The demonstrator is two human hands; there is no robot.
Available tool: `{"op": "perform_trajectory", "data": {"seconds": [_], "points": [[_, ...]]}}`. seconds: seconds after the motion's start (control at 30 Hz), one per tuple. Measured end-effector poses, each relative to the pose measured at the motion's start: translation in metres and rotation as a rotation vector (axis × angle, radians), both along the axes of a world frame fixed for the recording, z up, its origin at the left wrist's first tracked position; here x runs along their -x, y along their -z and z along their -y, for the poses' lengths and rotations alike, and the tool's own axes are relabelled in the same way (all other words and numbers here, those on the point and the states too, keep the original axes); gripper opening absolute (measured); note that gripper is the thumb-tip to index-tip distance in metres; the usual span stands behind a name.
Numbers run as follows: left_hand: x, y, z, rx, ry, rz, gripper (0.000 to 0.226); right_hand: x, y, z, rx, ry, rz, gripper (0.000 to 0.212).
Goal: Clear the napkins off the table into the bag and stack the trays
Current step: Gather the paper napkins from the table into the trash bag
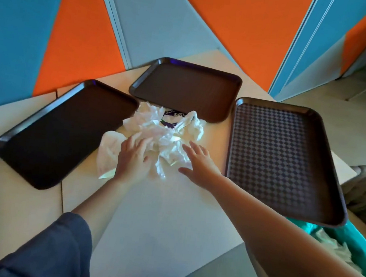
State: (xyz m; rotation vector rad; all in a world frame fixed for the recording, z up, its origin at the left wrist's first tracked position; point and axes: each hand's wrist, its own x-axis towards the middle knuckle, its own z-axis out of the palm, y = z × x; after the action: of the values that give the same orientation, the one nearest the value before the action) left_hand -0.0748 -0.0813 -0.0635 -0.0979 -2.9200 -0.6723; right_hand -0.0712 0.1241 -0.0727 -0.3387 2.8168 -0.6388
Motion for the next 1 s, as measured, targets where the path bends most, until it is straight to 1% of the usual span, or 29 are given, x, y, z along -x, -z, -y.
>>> {"op": "perform_trajectory", "data": {"seconds": [0.07,0.1,0.2,0.27,0.33,0.43,0.57,0.63,0.7,0.77,0.83,0.87,0.93,1.0], "points": [[0.019,-0.003,0.011,0.005,0.063,-0.007,0.043,0.011,0.004,0.018,-0.018,-0.032,0.018,0.069],[0.028,-0.005,0.014,0.010,0.109,0.017,0.043,0.015,0.006,0.026,-0.040,-0.052,0.026,0.066],[0.052,-0.008,0.015,0.037,0.255,0.155,0.044,0.022,0.016,0.042,-0.118,-0.065,0.038,0.052],[0.065,-0.007,0.010,0.040,0.296,0.223,0.037,0.024,0.020,0.047,-0.113,-0.027,0.048,0.042],[0.074,-0.004,0.002,0.057,0.303,0.269,0.033,0.024,0.022,0.048,-0.078,0.010,0.052,0.046],[0.082,0.003,-0.006,0.129,0.331,0.316,0.033,0.024,0.023,0.045,-0.057,0.041,0.018,0.053],[0.086,0.011,-0.007,0.167,0.359,0.338,0.031,0.026,0.020,0.035,-0.091,0.070,-0.054,0.046],[0.084,0.012,-0.005,0.135,0.326,0.292,0.026,0.026,0.016,0.031,-0.063,0.110,-0.066,0.043],[0.082,0.010,-0.005,0.047,0.299,0.293,0.030,0.022,0.012,0.027,-0.015,0.156,-0.098,0.043],[0.080,0.007,-0.006,-0.038,0.325,0.324,0.028,0.017,0.009,0.021,0.037,0.184,-0.127,0.051],[0.076,0.004,-0.012,-0.067,0.370,0.326,0.024,0.011,0.007,0.011,0.040,0.192,-0.137,0.061],[0.074,0.003,-0.016,-0.073,0.374,0.317,0.024,0.009,0.007,0.006,0.036,0.200,-0.132,0.062],[0.069,-0.002,-0.027,-0.093,0.358,0.298,0.021,0.003,0.005,-0.007,0.045,0.229,-0.116,0.056],[0.065,-0.007,-0.039,-0.107,0.336,0.285,0.015,-0.003,0.004,-0.020,0.055,0.258,-0.120,0.045]]}}
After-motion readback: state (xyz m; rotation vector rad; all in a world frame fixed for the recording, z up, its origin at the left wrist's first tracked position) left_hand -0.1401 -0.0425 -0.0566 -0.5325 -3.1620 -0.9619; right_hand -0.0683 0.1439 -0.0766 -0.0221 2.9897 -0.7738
